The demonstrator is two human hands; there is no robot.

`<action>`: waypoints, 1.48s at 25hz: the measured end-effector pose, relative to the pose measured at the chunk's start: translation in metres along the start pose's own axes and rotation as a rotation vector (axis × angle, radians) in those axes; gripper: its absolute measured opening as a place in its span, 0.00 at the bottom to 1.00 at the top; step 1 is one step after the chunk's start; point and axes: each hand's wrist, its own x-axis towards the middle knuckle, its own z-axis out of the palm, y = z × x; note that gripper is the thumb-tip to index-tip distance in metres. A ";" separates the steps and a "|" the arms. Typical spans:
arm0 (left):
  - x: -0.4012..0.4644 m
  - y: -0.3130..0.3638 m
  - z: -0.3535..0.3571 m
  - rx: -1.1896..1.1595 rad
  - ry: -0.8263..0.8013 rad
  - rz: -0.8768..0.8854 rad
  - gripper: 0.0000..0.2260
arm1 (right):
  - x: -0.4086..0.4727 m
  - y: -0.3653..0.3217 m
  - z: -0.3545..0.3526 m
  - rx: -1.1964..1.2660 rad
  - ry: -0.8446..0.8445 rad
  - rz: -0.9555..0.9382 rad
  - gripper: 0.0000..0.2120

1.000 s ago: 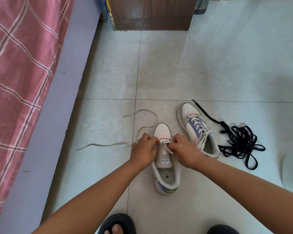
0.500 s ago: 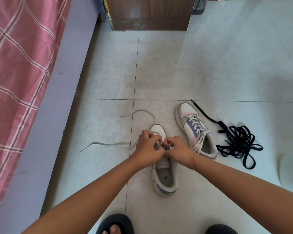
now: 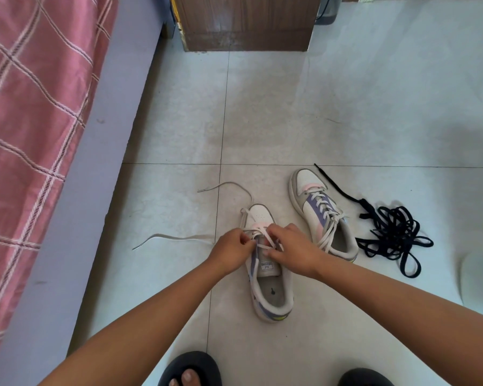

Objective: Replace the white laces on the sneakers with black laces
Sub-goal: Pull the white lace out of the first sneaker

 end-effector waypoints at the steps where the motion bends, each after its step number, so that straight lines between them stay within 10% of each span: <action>1: 0.001 0.003 0.004 0.006 0.010 0.010 0.06 | 0.001 -0.003 0.003 -0.165 -0.014 -0.041 0.07; 3: 0.004 0.008 0.007 0.031 0.056 0.010 0.06 | 0.002 -0.011 0.007 -0.208 0.005 -0.049 0.06; 11: 0.013 0.004 0.007 0.125 0.099 0.124 0.06 | 0.007 -0.026 -0.001 0.854 0.019 0.324 0.11; 19: 0.014 0.000 0.005 0.269 0.087 0.251 0.05 | -0.025 -0.022 -0.063 1.468 0.390 0.161 0.14; 23: 0.014 0.000 0.005 0.246 0.154 0.195 0.04 | -0.041 0.005 -0.096 1.112 0.610 0.307 0.13; 28: 0.020 -0.005 0.002 -0.144 0.092 0.049 0.07 | -0.044 0.016 -0.070 -0.073 0.481 0.227 0.28; 32: 0.016 -0.007 0.001 -0.449 0.011 0.036 0.06 | -0.044 -0.011 -0.005 -0.239 0.025 0.167 0.14; 37: 0.014 -0.002 -0.001 -0.661 -0.047 0.044 0.06 | -0.023 -0.001 0.006 -0.298 0.051 0.209 0.09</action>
